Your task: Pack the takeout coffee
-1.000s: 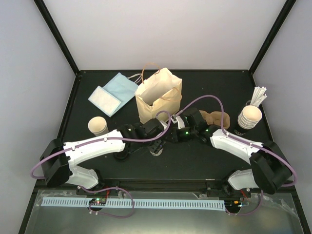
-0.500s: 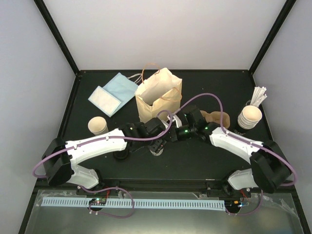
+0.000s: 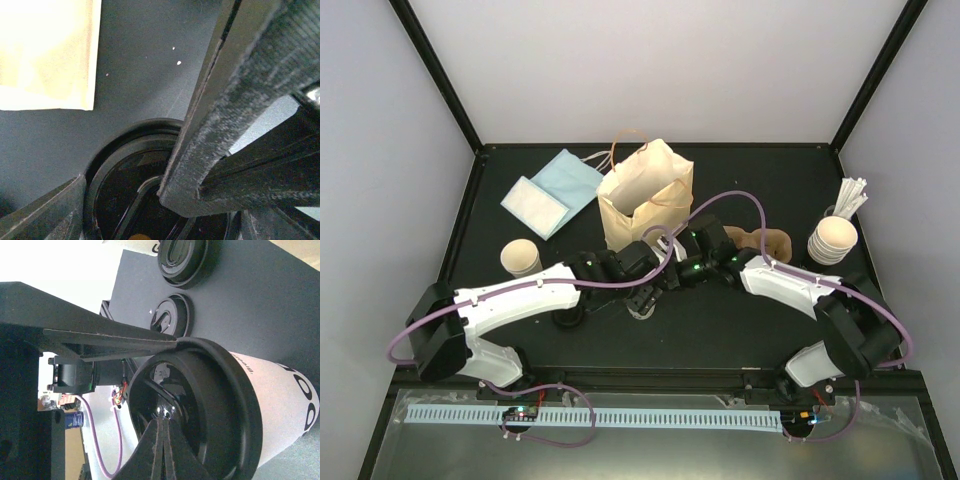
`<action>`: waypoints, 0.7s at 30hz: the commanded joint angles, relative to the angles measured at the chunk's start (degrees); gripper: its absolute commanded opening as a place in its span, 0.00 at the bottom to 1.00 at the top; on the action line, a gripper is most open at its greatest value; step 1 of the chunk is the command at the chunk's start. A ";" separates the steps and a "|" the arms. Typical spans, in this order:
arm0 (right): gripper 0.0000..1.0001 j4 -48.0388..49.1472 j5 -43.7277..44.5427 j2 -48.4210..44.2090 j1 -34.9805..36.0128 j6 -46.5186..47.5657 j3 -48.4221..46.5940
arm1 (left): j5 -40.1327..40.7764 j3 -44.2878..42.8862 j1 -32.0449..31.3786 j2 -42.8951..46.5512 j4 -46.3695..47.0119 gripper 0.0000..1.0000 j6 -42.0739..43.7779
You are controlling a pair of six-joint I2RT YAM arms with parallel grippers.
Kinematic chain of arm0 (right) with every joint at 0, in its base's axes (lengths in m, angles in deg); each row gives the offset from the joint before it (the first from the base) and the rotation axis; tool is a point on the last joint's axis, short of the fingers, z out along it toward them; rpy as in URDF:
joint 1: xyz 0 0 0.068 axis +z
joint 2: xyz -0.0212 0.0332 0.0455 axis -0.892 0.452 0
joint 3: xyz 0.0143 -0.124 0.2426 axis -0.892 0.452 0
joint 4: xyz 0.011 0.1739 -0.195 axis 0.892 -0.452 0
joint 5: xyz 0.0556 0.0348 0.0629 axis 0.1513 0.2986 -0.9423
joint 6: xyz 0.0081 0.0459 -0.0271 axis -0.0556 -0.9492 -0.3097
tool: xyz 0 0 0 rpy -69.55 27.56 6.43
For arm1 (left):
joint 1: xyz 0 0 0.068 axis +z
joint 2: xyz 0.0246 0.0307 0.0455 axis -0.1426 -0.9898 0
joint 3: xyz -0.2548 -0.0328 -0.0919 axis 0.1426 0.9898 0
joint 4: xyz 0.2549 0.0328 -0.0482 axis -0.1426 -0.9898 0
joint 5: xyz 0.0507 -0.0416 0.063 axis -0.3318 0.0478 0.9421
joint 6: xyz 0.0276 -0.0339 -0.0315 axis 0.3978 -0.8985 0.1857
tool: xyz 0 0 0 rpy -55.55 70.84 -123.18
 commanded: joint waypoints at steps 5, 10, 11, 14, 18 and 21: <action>0.01 -4.23 3.18 1.27 0.50 1.69 -0.25 | -2.43 -6.72 -0.28 2.05 -7.15 0.95 0.64; 0.01 -4.30 3.26 1.12 0.50 1.74 -0.27 | -2.59 -6.52 -0.28 5.65 -8.59 0.99 0.23; 0.01 -4.46 3.33 1.10 0.50 1.81 -0.27 | -2.26 -6.06 -0.28 6.32 -8.82 0.99 0.16; 0.01 -4.77 3.29 0.89 0.50 2.02 -0.36 | -1.71 -3.63 -0.28 9.01 -9.10 0.98 -0.03; 0.01 -5.28 3.29 0.57 0.49 2.39 -0.52 | -2.28 0.73 -0.15 11.84 -6.92 0.99 -0.05; 0.01 -5.89 3.33 0.46 0.50 2.73 -0.78 | -2.70 2.92 0.05 13.20 -5.37 0.99 -0.06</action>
